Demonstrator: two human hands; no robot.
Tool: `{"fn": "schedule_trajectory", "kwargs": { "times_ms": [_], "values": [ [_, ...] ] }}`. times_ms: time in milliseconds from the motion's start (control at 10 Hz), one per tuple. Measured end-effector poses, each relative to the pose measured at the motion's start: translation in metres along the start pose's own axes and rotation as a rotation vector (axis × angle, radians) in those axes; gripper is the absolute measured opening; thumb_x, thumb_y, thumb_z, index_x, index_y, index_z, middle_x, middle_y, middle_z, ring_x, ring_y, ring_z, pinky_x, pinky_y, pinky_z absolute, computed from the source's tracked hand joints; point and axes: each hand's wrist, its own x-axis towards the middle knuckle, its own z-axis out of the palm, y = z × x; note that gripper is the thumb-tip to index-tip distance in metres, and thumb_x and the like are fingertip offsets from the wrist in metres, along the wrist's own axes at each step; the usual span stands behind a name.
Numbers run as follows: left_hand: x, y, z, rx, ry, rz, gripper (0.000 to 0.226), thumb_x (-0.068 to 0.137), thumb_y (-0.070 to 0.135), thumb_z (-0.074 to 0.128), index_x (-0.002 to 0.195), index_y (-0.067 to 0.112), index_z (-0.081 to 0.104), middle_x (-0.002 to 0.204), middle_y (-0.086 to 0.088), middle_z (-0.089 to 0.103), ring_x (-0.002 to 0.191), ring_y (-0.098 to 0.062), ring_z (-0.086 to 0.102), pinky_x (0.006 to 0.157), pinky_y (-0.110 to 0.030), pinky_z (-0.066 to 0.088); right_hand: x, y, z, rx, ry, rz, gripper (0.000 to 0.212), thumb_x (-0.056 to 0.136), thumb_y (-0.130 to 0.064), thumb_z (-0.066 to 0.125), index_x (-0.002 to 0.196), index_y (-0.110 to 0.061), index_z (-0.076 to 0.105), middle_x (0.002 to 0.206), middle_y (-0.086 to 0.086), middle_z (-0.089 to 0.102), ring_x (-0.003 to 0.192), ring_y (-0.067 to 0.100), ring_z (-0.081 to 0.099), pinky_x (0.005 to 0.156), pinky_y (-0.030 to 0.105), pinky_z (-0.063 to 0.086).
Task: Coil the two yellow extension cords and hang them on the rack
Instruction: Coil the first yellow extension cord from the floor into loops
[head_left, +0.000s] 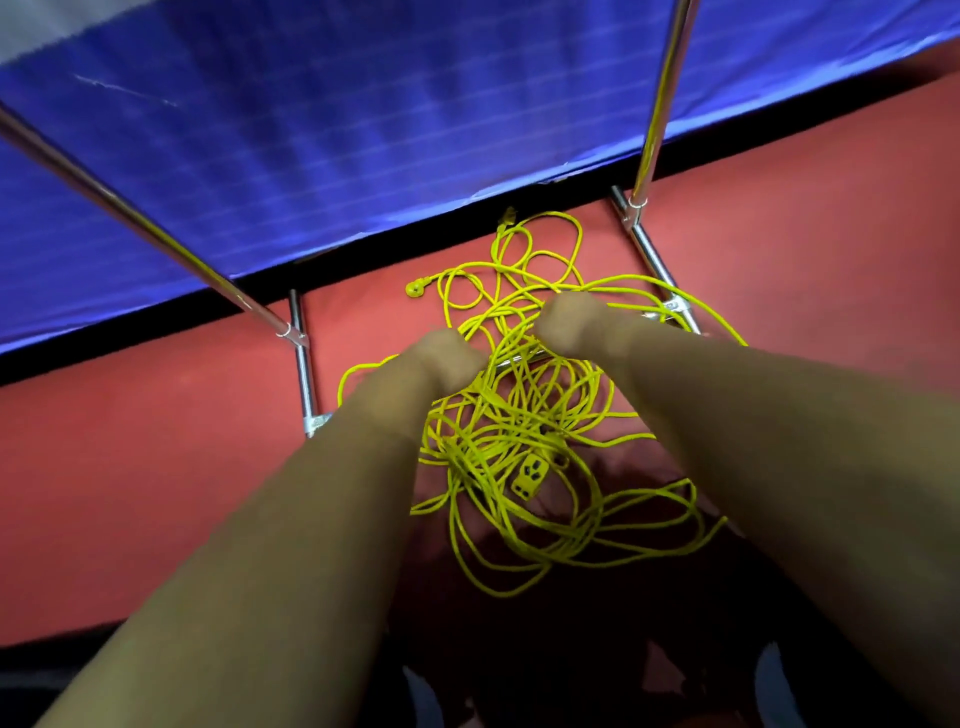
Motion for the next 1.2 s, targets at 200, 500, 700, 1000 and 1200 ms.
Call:
{"fn": "schedule_trajectory", "kwargs": {
  "times_ms": [200,500,700,1000,1200],
  "values": [
    [0.054,-0.019,0.007,-0.143,0.092,-0.062,0.026,0.095,0.019,0.057,0.107,0.000,0.070,0.101,-0.015,0.073,0.095,-0.034,0.070,0.078,-0.036,0.055,0.016,0.052,0.034,0.165,0.090,0.064,0.041,0.095,-0.032,0.053,0.129,-0.012,0.063,0.143,0.017,0.057,0.135,0.035,0.051,0.105,0.037,0.044],
    [0.144,-0.011,-0.001,-0.519,0.046,-0.203,0.027,0.098,0.023,0.063,0.074,0.016,0.052,0.092,-0.011,0.059,0.077,-0.027,0.055,0.063,-0.026,0.052,0.038,0.084,0.040,0.170,-0.002,0.126,0.059,0.096,-0.030,0.061,0.151,-0.016,0.048,0.157,0.019,0.038,0.144,0.038,0.044,0.115,0.042,0.040],
    [0.171,-0.007,0.016,-0.577,0.074,-0.156,0.015,0.099,0.026,0.050,0.097,0.015,0.060,0.095,-0.013,0.066,0.070,-0.028,0.062,0.074,-0.040,0.058,0.049,0.074,0.037,0.270,0.033,0.138,0.060,0.100,-0.030,0.059,0.156,-0.016,0.042,0.152,0.019,0.045,0.141,0.038,0.046,0.113,0.044,0.043],
    [0.172,0.012,0.029,0.078,0.143,0.188,0.069,0.094,0.011,0.053,0.157,0.029,0.032,0.158,-0.009,0.044,0.137,-0.033,0.052,0.101,-0.039,0.047,0.052,0.089,0.041,0.261,0.033,0.077,0.072,0.097,-0.027,0.061,0.163,-0.034,0.032,0.155,0.015,0.037,0.126,0.036,0.060,0.106,0.038,0.045],
    [0.171,0.010,0.026,0.412,0.265,0.148,0.043,0.094,0.002,0.046,0.133,0.017,0.053,0.136,-0.012,0.056,0.125,-0.039,0.059,0.096,-0.048,0.048,0.051,0.094,0.041,0.210,-0.013,0.055,0.069,0.094,-0.032,0.064,0.159,-0.031,0.041,0.154,0.011,0.035,0.129,0.035,0.058,0.114,0.042,0.044]
  ]
}}
